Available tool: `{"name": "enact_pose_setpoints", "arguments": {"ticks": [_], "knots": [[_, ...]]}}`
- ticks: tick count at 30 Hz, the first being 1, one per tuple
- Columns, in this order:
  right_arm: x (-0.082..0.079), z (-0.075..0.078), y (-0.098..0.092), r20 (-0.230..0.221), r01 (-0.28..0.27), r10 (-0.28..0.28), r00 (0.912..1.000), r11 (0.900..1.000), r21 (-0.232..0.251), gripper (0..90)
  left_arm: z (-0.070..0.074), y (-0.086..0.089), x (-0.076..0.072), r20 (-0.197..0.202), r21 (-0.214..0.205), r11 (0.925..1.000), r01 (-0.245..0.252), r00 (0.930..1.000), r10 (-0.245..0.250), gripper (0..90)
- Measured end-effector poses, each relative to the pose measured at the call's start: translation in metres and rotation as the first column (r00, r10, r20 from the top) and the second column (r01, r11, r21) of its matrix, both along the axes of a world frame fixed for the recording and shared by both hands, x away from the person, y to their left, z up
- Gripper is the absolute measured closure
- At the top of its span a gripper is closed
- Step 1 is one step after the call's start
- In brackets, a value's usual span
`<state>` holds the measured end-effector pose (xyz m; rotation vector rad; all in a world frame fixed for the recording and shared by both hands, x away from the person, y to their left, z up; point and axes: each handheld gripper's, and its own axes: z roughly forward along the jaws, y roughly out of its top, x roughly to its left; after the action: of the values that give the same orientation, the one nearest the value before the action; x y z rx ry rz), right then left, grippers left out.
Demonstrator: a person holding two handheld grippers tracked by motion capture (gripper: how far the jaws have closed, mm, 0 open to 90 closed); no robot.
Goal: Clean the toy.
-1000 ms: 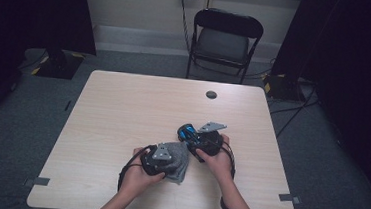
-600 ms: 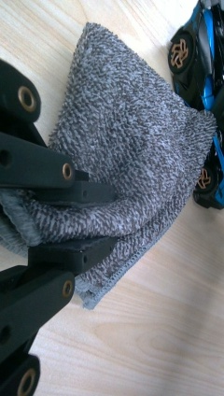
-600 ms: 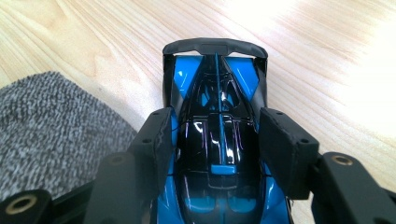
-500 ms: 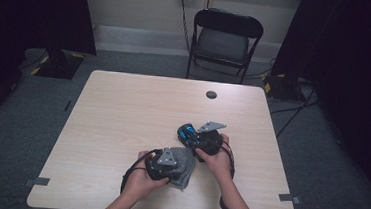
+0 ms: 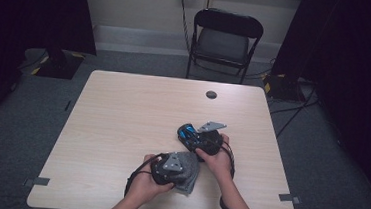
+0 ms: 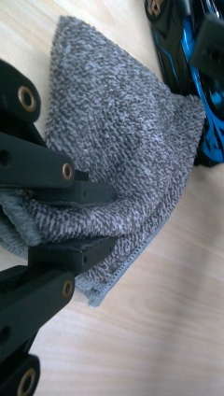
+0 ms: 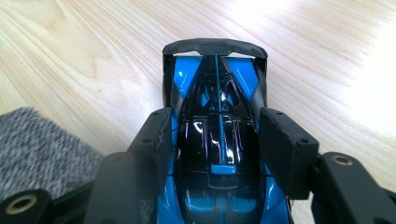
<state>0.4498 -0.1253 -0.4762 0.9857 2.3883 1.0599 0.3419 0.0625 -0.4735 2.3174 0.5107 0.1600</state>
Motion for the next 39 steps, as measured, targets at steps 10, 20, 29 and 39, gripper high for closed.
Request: {"name": "enact_pose_setpoints", "arguments": {"ticks": [10,20,29,39], "knots": [[0.000,0.000,0.000,0.001,-0.001,0.001,1.0000,1.0000,-0.001,45.3,0.002,-0.009,-0.007,-0.003,0.010,0.9985,0.053,0.9986,-0.053,75.3],[0.000,0.000,0.001,0.003,0.001,-0.001,1.0000,1.0000,0.002,45.3,0.005,-0.011,-0.010,-0.007,-0.010,0.9925,0.122,0.9925,-0.122,75.2],[0.001,0.000,0.001,-0.001,0.001,-0.001,1.0000,1.0000,0.002,45.5,0.013,-0.007,-0.010,0.020,-0.040,0.9875,0.152,0.9882,-0.152,75.1],[0.001,0.001,0.001,-0.008,0.006,-0.006,0.9999,1.0000,-0.004,45.6,0.022,0.028,0.006,0.026,-0.052,0.9973,0.052,0.9984,-0.050,75.1]]}}
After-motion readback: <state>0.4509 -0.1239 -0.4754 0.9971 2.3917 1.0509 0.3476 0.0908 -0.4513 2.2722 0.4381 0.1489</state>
